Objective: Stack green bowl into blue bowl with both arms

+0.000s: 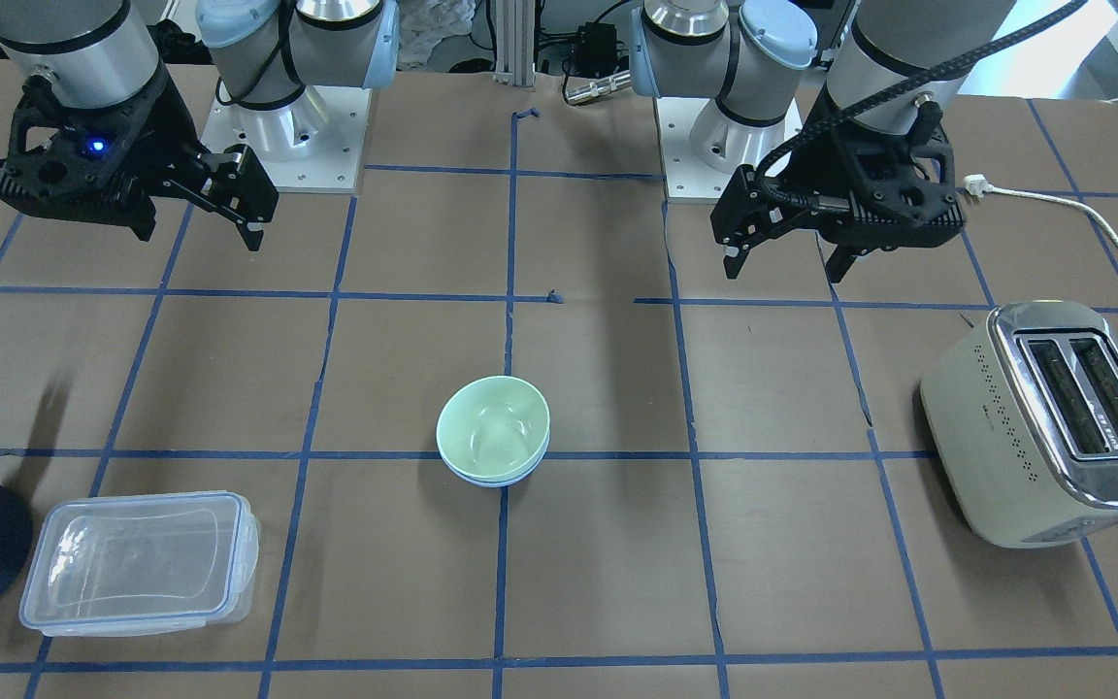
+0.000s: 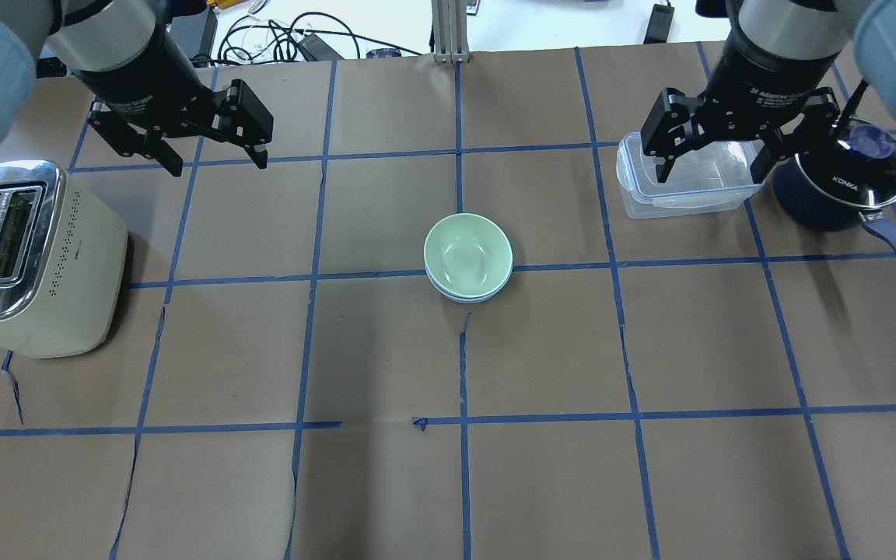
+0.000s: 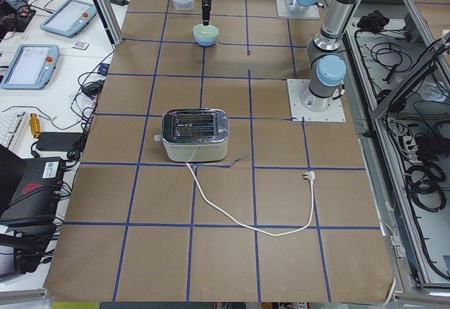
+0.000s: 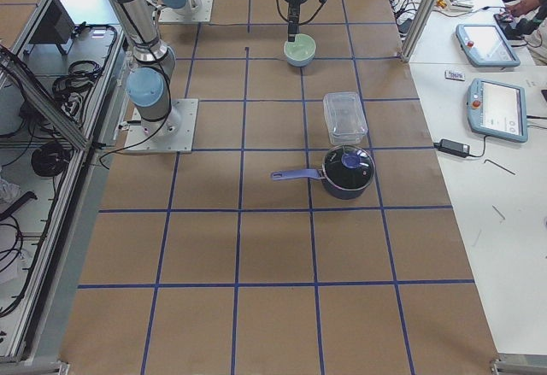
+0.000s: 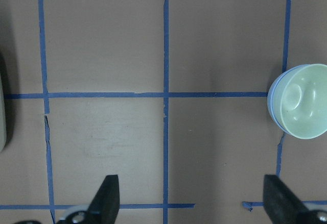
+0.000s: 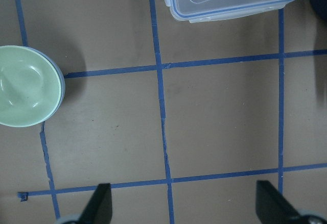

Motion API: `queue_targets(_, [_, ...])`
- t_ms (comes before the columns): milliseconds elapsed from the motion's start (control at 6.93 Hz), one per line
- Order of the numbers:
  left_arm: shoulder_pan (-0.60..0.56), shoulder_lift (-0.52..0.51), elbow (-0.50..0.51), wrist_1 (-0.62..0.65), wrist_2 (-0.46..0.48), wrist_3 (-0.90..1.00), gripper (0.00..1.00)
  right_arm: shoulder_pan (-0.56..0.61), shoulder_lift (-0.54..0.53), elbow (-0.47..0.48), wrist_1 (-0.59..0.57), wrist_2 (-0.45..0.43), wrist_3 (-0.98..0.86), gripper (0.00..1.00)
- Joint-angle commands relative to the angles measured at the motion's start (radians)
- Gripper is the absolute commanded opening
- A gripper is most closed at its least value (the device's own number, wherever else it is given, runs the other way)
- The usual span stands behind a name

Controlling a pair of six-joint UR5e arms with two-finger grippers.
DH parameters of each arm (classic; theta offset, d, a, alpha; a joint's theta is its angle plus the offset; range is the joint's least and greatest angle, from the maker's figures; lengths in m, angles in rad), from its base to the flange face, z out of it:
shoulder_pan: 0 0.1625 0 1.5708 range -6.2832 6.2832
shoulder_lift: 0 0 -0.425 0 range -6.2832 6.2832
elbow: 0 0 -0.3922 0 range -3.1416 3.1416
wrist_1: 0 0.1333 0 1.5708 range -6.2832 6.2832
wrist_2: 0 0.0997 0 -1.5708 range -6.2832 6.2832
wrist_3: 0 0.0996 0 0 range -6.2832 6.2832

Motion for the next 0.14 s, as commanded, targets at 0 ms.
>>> queue_targets(0, [-0.01,0.0,0.003,-0.002,-0.007,-0.002,1.0,0.001,0.001,0.001,-0.004,0.004,0.006,1.0])
